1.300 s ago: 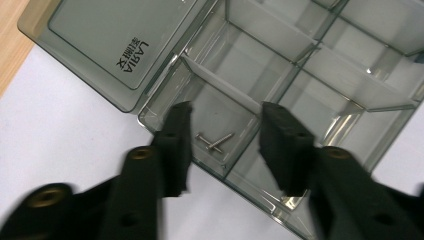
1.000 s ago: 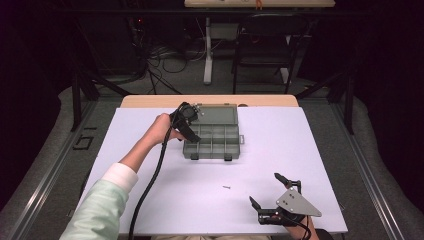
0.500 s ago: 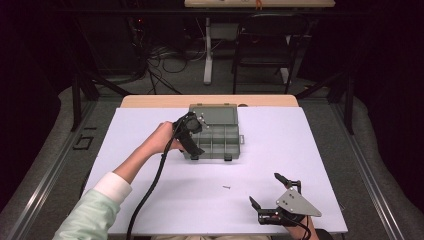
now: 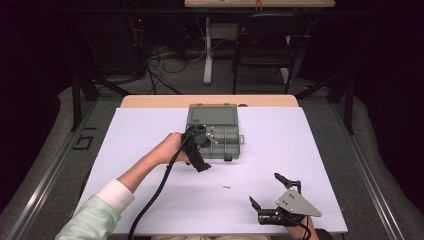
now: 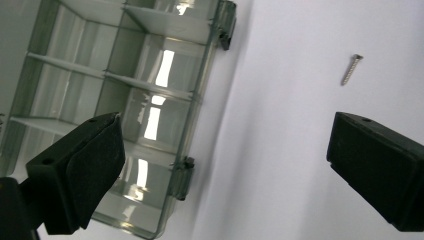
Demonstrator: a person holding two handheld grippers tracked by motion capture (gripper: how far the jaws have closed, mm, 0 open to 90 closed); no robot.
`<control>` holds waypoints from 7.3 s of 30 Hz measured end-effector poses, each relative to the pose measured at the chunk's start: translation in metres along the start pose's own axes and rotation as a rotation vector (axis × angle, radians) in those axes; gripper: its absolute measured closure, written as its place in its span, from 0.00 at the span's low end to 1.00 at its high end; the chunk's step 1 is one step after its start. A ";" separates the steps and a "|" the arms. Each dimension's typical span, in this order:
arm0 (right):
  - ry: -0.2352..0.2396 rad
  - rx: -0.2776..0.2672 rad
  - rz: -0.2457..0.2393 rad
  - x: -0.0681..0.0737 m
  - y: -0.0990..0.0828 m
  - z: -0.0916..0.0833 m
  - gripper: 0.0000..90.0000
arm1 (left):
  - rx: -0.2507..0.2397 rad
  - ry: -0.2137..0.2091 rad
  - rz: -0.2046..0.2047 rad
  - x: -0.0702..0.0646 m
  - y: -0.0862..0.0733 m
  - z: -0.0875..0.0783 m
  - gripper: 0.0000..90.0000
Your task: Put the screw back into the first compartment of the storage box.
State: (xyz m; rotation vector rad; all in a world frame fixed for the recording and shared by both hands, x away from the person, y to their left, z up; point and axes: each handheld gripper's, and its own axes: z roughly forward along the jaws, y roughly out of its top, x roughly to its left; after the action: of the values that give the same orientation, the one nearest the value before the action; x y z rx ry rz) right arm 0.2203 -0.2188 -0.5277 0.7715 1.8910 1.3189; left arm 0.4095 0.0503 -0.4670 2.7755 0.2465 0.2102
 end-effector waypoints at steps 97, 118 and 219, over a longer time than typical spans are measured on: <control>0.000 -0.003 -0.004 0.001 0.000 0.001 0.00 | -0.007 -0.163 0.135 -0.034 0.015 0.030 0.97; -0.004 -0.018 0.002 0.001 -0.001 0.003 0.00 | -0.018 -0.059 0.022 0.011 -0.010 -0.011 0.97; 0.002 0.009 -0.004 0.001 0.000 0.002 0.00 | -0.391 0.126 -0.336 0.004 -0.095 -0.042 0.00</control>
State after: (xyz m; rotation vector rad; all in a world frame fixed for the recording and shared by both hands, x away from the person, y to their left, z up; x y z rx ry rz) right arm 0.2207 -0.2171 -0.5286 0.7709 1.9000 1.3105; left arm 0.3922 0.1532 -0.4606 2.2956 0.6249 0.3098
